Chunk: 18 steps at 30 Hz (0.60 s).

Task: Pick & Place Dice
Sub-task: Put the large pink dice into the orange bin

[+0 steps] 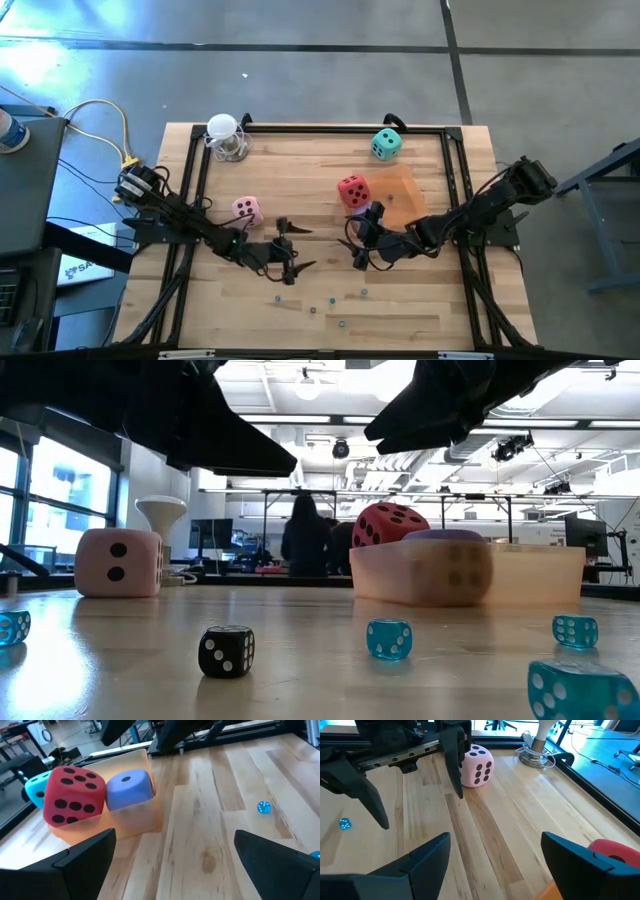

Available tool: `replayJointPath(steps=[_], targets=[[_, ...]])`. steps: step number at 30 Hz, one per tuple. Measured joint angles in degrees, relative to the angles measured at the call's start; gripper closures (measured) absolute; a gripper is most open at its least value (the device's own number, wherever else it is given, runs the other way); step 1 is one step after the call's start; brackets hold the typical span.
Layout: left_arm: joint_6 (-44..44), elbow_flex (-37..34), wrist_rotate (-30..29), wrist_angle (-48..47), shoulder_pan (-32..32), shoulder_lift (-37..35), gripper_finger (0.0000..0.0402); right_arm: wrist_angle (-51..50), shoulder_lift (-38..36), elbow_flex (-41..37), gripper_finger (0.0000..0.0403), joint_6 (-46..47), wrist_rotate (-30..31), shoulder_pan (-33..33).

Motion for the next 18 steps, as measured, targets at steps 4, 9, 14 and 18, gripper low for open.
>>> replayJointPath(steps=[4,9,14,18], targets=[[0.7,0.0,-1.1,0.0,0.0,0.0,0.0004,0.0,0.0,0.0,0.0101,0.0,0.0,0.0],[-0.7,0.0,-1.1,-0.4,-0.7,0.0,0.0004,0.0,0.0,0.0,0.0101,0.0,0.0,0.0],[-3.7,0.0,-1.6,-0.3,-1.6,0.0,0.0005,0.0,0.0,0.0,0.0101,0.0,-0.1,-0.2],[-11.9,0.0,-0.9,-7.4,-3.1,-2.9,0.0005,0.0,0.0,0.0,0.0101,0.0,-0.1,-0.2]])
